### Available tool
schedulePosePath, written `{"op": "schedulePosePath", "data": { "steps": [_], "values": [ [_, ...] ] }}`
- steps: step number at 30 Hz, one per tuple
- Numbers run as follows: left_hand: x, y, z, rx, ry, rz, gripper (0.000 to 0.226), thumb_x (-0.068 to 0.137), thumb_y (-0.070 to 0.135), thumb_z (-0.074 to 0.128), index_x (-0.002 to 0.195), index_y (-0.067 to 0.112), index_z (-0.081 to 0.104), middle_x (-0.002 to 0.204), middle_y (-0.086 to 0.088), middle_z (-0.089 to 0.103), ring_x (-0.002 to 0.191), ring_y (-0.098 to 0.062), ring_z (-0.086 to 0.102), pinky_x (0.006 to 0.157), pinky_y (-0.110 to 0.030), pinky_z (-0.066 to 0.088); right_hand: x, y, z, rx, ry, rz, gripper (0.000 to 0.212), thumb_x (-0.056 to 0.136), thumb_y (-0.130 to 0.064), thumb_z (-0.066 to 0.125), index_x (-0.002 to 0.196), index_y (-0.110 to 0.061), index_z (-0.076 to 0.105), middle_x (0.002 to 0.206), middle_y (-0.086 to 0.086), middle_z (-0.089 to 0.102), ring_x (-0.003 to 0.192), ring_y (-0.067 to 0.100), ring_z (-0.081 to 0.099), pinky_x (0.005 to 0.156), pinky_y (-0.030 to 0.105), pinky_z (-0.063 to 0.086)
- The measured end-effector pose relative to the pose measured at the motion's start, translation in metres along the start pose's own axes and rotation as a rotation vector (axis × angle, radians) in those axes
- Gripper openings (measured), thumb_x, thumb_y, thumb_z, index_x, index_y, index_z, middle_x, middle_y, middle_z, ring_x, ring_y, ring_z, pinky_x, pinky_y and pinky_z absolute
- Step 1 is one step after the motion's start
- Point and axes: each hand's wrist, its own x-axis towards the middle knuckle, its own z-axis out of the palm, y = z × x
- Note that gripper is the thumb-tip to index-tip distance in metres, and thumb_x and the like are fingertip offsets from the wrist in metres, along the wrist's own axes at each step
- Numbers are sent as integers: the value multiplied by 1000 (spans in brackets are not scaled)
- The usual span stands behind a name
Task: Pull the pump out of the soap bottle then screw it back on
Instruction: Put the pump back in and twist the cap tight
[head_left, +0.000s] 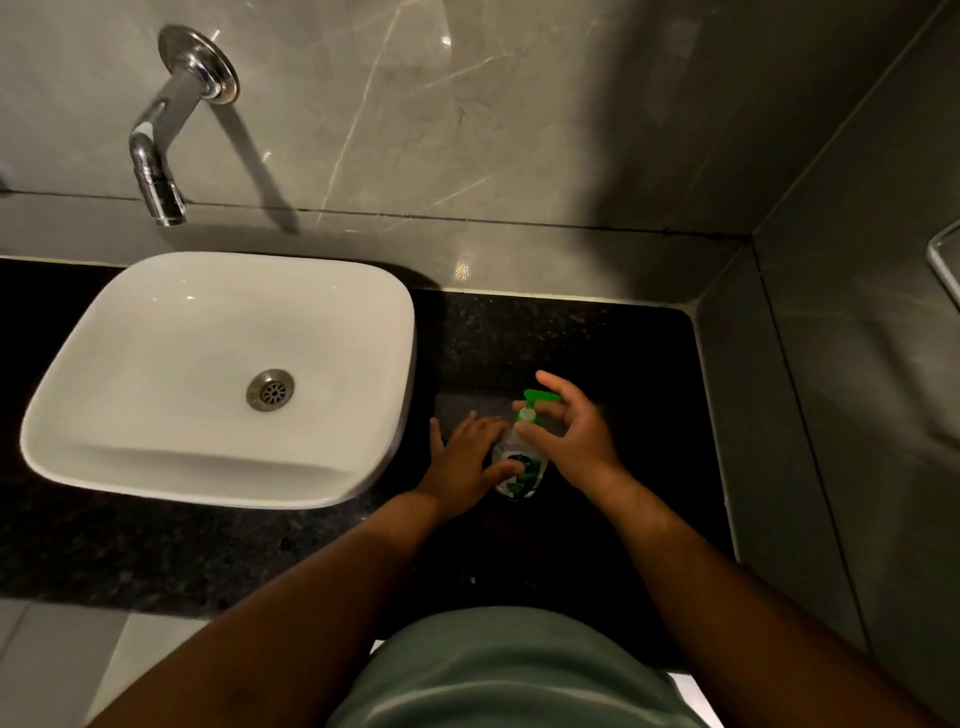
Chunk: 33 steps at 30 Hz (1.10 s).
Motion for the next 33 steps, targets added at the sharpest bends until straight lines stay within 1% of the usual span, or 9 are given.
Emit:
{"op": "schedulePosePath", "data": {
  "steps": [3,6,9,11,15,23,28,31,33],
  "values": [
    [0,3,0,-7,5,6,67,76,84,34,133,48,32,150,12,35,144,-16,11,105,-58,-22,2,-3,3,-77,90,-24,75,64,-19,90,128,-17,50,108,-2,61,94,4,60,75,8,48],
    [0,2,0,-8,5,-7,69,76,84,34,133,46,35,150,11,35,144,-15,10,105,-56,-22,2,-1,4,-111,89,-27,79,65,-27,89,131,-21,47,105,-8,58,97,1,57,76,7,44],
    [0,0,0,-19,7,-15,65,77,82,36,131,45,36,149,12,35,144,-15,10,105,-56,-23,1,3,-1,-26,-19,-11,80,74,-15,83,141,-17,40,122,-13,55,110,-12,53,86,6,43],
    [0,1,1,-16,-7,-5,65,78,82,36,131,46,34,150,12,34,144,-15,10,104,-57,-23,1,6,-5,10,-73,8,71,79,-6,77,140,-15,43,123,-7,60,112,-6,57,86,13,49],
    [-1,3,0,19,1,4,69,78,81,36,135,41,35,150,10,34,145,-17,10,105,-58,-21,0,8,-2,5,-39,2,59,79,-3,75,132,-13,51,117,-4,64,106,0,64,87,19,54],
    [-2,5,-4,64,-6,-8,79,75,81,32,139,35,37,152,7,33,145,-18,11,107,-62,-18,-5,8,9,19,78,-89,47,70,-11,85,107,-26,61,97,-20,65,91,-10,64,74,6,48],
    [2,2,-6,-14,-62,-31,65,78,74,43,133,39,38,149,7,36,145,-19,8,105,-60,-21,22,-3,-18,-405,-141,-221,41,68,-50,82,95,-31,58,88,-14,61,82,-2,60,67,12,48],
    [4,0,-9,-42,-97,-30,57,83,64,51,132,37,40,146,9,39,145,-19,7,104,-62,-20,45,-16,-30,-872,-337,-287,57,66,-85,55,74,-29,52,70,-11,56,61,4,53,53,28,43],
    [4,1,-11,-54,-107,-19,56,84,61,54,133,37,40,145,10,40,145,-20,8,105,-62,-20,55,-24,-29,-1086,-418,-374,68,68,-92,38,66,-25,53,64,-9,55,55,7,51,52,32,44]
  ]
}}
